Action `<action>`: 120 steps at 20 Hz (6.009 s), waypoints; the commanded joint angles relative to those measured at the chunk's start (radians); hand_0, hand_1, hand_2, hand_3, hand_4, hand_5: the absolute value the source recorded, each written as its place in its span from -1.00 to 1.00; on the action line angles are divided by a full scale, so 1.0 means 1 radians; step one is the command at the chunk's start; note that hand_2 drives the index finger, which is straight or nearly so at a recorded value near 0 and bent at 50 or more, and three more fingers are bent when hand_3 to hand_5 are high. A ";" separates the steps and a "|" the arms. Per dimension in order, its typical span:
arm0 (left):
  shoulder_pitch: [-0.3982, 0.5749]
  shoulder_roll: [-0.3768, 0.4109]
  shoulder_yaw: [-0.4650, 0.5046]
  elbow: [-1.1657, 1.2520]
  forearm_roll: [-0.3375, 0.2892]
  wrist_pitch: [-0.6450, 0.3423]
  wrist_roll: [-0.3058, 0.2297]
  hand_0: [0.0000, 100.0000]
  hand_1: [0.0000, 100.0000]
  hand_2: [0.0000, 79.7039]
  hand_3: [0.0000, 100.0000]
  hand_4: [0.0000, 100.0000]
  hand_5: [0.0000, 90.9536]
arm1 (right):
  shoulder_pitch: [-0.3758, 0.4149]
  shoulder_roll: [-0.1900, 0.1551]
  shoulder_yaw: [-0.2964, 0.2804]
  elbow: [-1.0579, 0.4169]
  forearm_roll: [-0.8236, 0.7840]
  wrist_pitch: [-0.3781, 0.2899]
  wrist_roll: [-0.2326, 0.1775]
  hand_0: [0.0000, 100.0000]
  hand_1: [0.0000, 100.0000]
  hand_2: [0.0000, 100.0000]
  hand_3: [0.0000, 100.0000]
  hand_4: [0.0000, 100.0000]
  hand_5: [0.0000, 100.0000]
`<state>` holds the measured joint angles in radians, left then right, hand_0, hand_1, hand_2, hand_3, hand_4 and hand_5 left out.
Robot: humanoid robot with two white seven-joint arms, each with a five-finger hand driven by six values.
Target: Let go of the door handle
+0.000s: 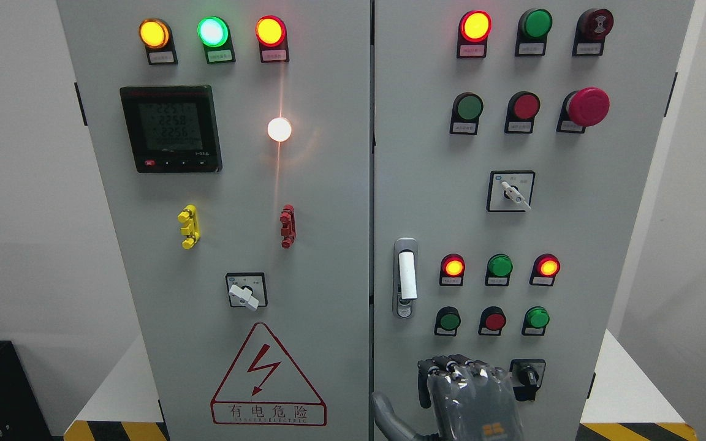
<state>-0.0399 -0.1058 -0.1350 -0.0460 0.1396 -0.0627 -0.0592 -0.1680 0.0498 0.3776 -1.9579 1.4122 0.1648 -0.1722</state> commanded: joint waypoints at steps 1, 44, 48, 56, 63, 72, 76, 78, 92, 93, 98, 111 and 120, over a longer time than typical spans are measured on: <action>0.000 0.000 0.000 0.000 0.000 0.000 -0.001 -0.76 0.11 -1.00 -1.00 -1.00 -1.00 | -0.050 0.005 -0.008 -0.006 0.001 0.001 0.022 -0.57 -0.77 0.80 1.00 0.99 1.00; 0.000 0.000 0.000 0.000 0.000 0.000 -0.001 -0.76 0.11 -1.00 -1.00 -1.00 -1.00 | -0.275 0.085 -0.083 0.209 0.053 0.079 0.085 -0.60 -0.57 0.99 1.00 0.97 1.00; 0.000 0.000 0.000 0.000 0.000 0.000 -0.001 -0.76 0.11 -1.00 -1.00 -1.00 -1.00 | -0.280 0.085 -0.091 0.212 0.051 0.079 0.085 -0.57 -0.56 0.99 1.00 0.97 1.00; 0.000 0.000 0.000 0.000 0.000 0.000 -0.001 -0.76 0.11 -1.00 -1.00 -1.00 -1.00 | -0.283 0.085 -0.091 0.214 0.048 0.082 0.083 -0.52 -0.53 0.98 1.00 0.97 1.00; 0.000 0.000 0.000 0.000 0.000 0.000 -0.001 -0.76 0.11 -1.00 -1.00 -1.00 -1.00 | -0.291 0.085 -0.100 0.215 0.048 0.082 0.083 -0.48 -0.55 0.98 1.00 0.97 1.00; 0.000 0.000 0.000 0.000 0.000 0.000 -0.001 -0.76 0.11 -1.00 -1.00 -1.00 -1.00 | -0.291 0.085 -0.098 0.217 0.047 0.084 0.085 -0.44 -0.55 0.98 1.00 0.97 1.00; 0.000 0.000 0.000 0.000 0.000 0.000 -0.001 -0.76 0.11 -1.00 -1.00 -1.00 -1.00 | -0.295 0.085 -0.098 0.221 0.047 0.082 0.085 -0.43 -0.54 0.98 1.00 0.97 1.00; 0.000 0.000 0.000 0.000 0.000 0.000 -0.001 -0.76 0.11 -1.00 -1.00 -1.00 -1.00 | -0.295 0.087 -0.098 0.221 0.047 0.084 0.085 -0.42 -0.54 0.98 1.00 0.97 1.00; 0.000 0.000 0.000 0.000 0.000 0.000 -0.001 -0.76 0.11 -1.00 -1.00 -1.00 -1.00 | -0.295 0.087 -0.098 0.235 0.045 0.084 0.082 -0.38 -0.54 0.98 1.00 0.97 1.00; 0.000 0.000 0.000 0.000 0.000 0.000 -0.001 -0.76 0.11 -1.00 -1.00 -1.00 -1.00 | -0.295 0.087 -0.098 0.234 0.045 0.084 0.082 -0.37 -0.55 0.98 1.00 0.97 1.00; 0.000 0.000 0.000 0.000 0.000 0.000 -0.001 -0.76 0.11 -1.00 -1.00 -1.00 -1.00 | -0.295 0.087 -0.098 0.235 0.044 0.084 0.080 -0.32 -0.56 0.98 1.00 0.97 1.00; 0.000 0.000 0.000 0.000 0.000 0.000 -0.001 -0.76 0.11 -1.00 -1.00 -1.00 -1.00 | -0.297 0.087 -0.100 0.235 0.042 0.084 0.077 -0.18 -0.49 0.98 1.00 0.97 1.00; 0.000 0.000 0.000 0.000 0.000 0.000 -0.001 -0.76 0.11 -1.00 -1.00 -1.00 -1.00 | -0.295 0.087 -0.103 0.234 0.042 0.084 0.071 -0.13 -0.48 0.98 1.00 0.97 1.00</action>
<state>-0.0399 -0.1058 -0.1350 -0.0460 0.1396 -0.0624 -0.0592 -0.4645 0.1365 0.2773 -1.7241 1.4544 0.2482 -0.0994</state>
